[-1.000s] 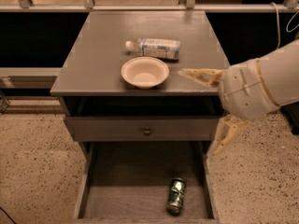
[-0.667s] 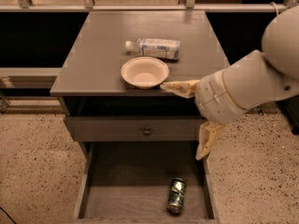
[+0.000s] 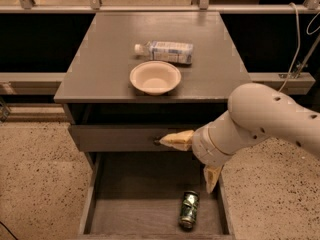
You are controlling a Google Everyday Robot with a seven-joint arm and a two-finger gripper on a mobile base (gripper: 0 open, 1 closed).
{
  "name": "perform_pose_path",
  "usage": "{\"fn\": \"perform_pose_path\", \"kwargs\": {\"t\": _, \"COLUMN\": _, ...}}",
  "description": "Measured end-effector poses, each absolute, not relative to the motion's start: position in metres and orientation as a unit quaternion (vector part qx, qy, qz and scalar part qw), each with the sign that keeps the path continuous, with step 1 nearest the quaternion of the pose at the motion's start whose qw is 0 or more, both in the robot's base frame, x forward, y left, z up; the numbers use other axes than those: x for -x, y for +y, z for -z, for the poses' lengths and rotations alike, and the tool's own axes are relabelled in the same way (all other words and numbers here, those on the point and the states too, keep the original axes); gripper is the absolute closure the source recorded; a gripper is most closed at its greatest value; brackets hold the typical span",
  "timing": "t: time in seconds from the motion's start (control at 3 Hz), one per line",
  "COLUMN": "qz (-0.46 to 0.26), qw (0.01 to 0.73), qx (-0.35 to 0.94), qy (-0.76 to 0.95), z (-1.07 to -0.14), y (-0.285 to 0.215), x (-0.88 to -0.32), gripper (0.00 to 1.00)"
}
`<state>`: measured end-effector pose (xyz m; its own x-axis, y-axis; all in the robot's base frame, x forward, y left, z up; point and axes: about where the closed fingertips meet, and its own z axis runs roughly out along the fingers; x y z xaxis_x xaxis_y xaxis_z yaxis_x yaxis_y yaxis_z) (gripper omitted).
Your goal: Pick green can from middle drawer and place on counter
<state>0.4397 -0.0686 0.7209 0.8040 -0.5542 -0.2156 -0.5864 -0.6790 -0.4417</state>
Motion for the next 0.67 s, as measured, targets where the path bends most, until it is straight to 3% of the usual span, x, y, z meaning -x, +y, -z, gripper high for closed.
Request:
{"fn": "perform_pose_path", "kwargs": {"t": 0.33, "qz": -0.031, "qw": 0.253, "qx": 0.917, "qy": 0.307, "z": -0.723, "y": -0.067, "x": -0.44, "gripper": 0.0}}
{"fn": "perform_pose_path", "kwargs": {"t": 0.67, "qz": -0.059, "qw": 0.174, "qx": 0.956, "qy": 0.228, "z": -0.675, "y": -0.059, "x": -0.431, "gripper": 0.0}}
